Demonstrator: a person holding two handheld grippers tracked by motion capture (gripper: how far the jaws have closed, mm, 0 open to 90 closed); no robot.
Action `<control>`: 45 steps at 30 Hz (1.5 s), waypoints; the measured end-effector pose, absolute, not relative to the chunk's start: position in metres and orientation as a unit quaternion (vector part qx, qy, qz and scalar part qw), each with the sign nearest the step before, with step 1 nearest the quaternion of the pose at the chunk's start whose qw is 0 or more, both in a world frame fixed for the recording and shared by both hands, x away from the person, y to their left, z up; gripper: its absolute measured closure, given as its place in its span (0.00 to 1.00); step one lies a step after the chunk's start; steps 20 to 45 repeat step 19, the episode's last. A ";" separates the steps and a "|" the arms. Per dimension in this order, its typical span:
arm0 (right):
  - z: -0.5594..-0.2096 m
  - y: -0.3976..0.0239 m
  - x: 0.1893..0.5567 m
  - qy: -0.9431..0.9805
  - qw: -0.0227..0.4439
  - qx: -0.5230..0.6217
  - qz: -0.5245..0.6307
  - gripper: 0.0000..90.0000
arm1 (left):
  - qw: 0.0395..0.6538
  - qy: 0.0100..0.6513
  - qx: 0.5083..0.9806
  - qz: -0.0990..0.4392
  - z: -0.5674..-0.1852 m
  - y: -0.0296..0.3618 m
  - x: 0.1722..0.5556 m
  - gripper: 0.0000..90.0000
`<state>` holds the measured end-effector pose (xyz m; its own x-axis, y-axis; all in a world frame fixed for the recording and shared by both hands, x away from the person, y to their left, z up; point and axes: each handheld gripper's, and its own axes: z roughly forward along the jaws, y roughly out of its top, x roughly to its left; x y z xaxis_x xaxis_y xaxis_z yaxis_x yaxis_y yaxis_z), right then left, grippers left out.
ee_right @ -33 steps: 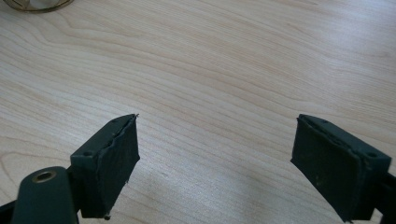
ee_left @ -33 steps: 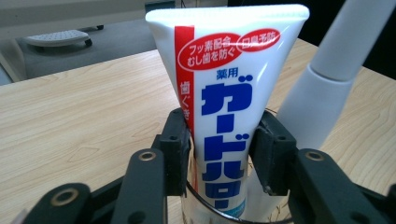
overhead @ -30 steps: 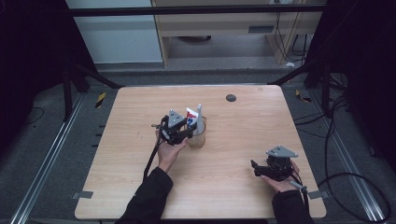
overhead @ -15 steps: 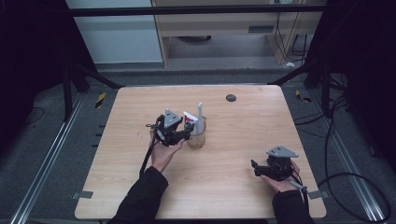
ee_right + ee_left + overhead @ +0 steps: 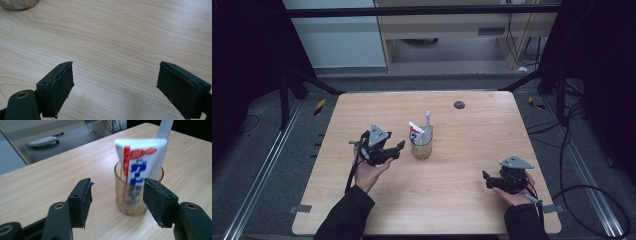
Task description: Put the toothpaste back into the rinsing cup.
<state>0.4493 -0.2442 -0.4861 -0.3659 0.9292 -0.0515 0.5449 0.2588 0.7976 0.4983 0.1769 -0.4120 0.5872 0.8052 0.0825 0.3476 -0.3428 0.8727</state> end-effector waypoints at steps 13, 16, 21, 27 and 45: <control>-0.486 -0.246 0.448 0.743 0.266 0.501 0.356 0.15 | 0.407 0.417 0.776 0.242 -0.451 0.225 0.475 0.35; -0.486 -0.247 0.448 0.744 0.268 0.497 0.356 0.14 | 0.399 0.425 0.774 0.247 -0.455 0.237 0.470 0.33; -0.485 -0.247 0.447 0.744 0.263 0.502 0.354 0.14 | 0.394 0.439 0.768 0.249 -0.461 0.250 0.464 0.31; -0.485 -0.247 0.447 0.744 0.263 0.502 0.354 0.14 | 0.394 0.439 0.768 0.249 -0.461 0.250 0.464 0.31; -0.485 -0.247 0.447 0.744 0.263 0.502 0.354 0.14 | 0.394 0.439 0.768 0.249 -0.461 0.250 0.464 0.31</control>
